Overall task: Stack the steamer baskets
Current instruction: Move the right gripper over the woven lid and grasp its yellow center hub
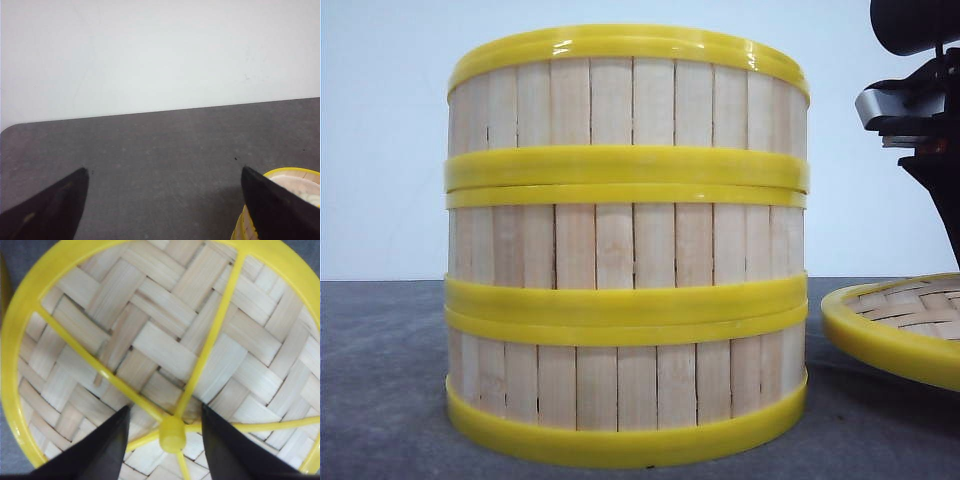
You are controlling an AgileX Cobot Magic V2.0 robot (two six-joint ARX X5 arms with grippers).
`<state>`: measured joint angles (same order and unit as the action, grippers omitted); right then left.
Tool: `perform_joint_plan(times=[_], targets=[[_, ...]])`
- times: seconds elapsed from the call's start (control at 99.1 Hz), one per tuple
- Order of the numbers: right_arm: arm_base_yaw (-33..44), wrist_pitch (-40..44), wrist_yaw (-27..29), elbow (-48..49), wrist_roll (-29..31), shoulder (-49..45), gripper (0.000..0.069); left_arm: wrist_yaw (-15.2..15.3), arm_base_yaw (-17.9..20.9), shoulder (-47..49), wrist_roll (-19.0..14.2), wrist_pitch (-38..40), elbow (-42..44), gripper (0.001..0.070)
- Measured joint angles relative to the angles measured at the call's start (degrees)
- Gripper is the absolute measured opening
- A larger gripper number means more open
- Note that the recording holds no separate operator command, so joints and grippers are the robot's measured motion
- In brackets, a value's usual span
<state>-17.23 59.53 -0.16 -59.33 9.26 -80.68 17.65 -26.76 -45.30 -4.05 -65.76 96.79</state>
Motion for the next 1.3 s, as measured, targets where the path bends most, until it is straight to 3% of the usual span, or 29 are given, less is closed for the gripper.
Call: perform_joint_plan(times=[0.818, 0.999, 1.302], targets=[[-0.1, 4.8, -1.4, -0.4, 0.0, 0.7, 0.0277, 0.0, 0.0, 0.0, 0.0, 0.3, 0.0, 0.0595], [-0.1, 6.8, -1.4, 0.0, 0.0, 1.8, 0.0198, 0.0, 0.0, 0.0, 0.0, 0.3, 0.0, 0.0595], [-0.1, 7.4, -1.4, 0.4, 0.0, 6.0, 0.0187, 0.0, 0.0, 0.0, 0.0, 0.3, 0.0, 0.0595]])
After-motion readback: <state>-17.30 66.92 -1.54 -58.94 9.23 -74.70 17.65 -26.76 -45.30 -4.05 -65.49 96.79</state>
